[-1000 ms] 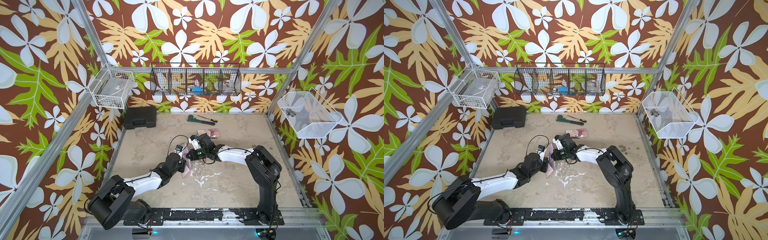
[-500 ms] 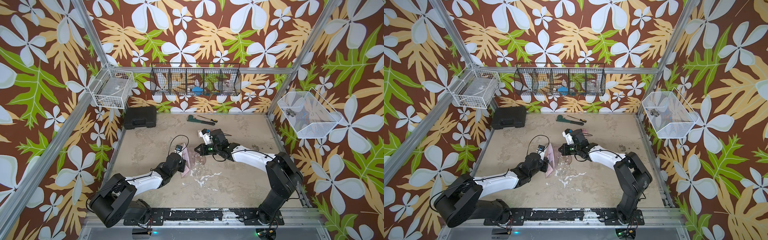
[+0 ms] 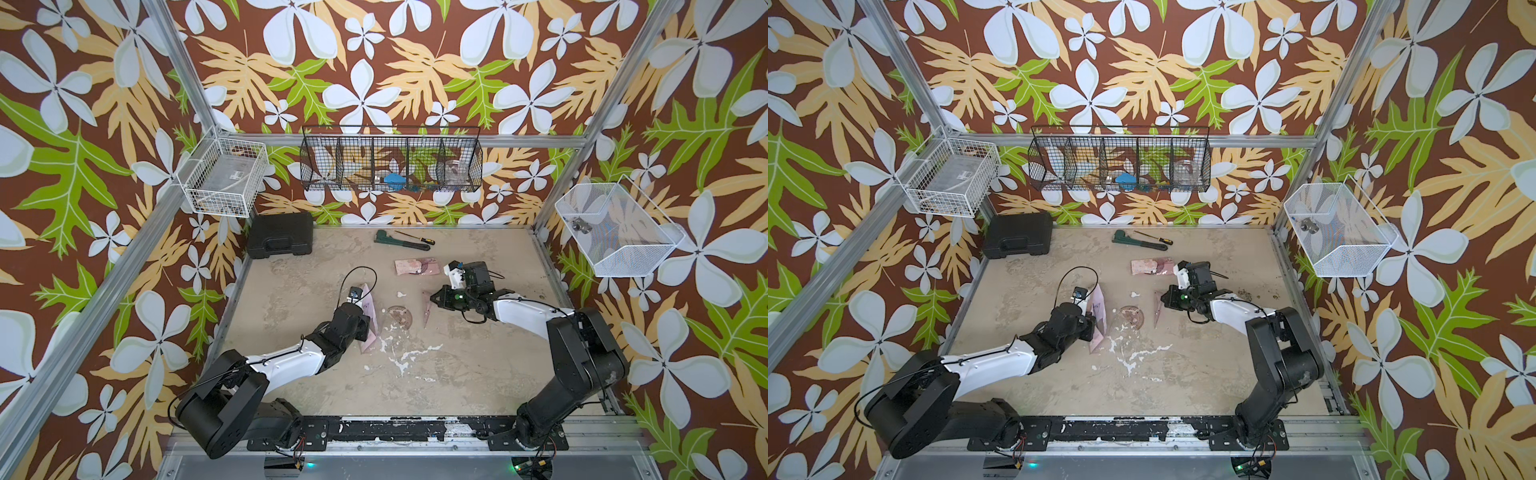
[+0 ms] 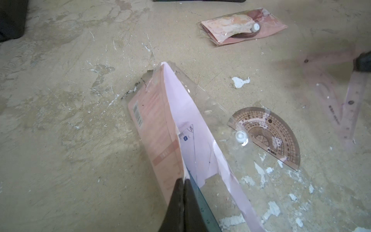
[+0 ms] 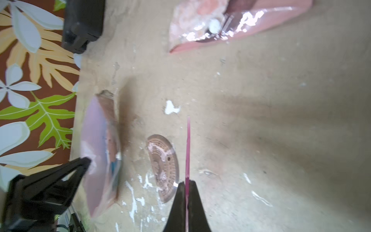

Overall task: Open the ruler set and take out the ruler
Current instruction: Adjust the ruler at the center of the board.

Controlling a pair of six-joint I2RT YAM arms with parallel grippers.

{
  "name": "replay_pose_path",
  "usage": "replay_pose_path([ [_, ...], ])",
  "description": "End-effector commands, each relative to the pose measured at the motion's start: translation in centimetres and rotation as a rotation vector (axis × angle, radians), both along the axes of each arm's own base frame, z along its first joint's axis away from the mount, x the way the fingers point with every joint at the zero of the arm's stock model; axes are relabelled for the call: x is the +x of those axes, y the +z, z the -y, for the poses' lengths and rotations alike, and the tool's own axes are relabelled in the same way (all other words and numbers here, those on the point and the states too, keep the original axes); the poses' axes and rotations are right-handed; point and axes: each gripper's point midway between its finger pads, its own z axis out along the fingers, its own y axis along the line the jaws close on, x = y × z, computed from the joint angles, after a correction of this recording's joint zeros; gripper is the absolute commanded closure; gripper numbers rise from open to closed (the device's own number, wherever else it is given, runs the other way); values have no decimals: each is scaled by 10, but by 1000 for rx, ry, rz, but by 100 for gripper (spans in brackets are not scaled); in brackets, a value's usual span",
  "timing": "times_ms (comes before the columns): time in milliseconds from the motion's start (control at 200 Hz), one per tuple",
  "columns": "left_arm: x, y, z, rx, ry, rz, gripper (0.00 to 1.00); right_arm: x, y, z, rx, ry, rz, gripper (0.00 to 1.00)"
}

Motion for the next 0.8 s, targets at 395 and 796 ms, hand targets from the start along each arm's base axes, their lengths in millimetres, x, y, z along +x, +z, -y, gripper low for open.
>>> replay_pose_path([
  [395, 4, 14, -17, 44, 80, 33, 100, -18, -44, -64, 94, 95, -92, 100],
  [796, -3, 8, -1, 9, -17, 7, 100, -4, -24, -53, 95, 25, -22, 100],
])
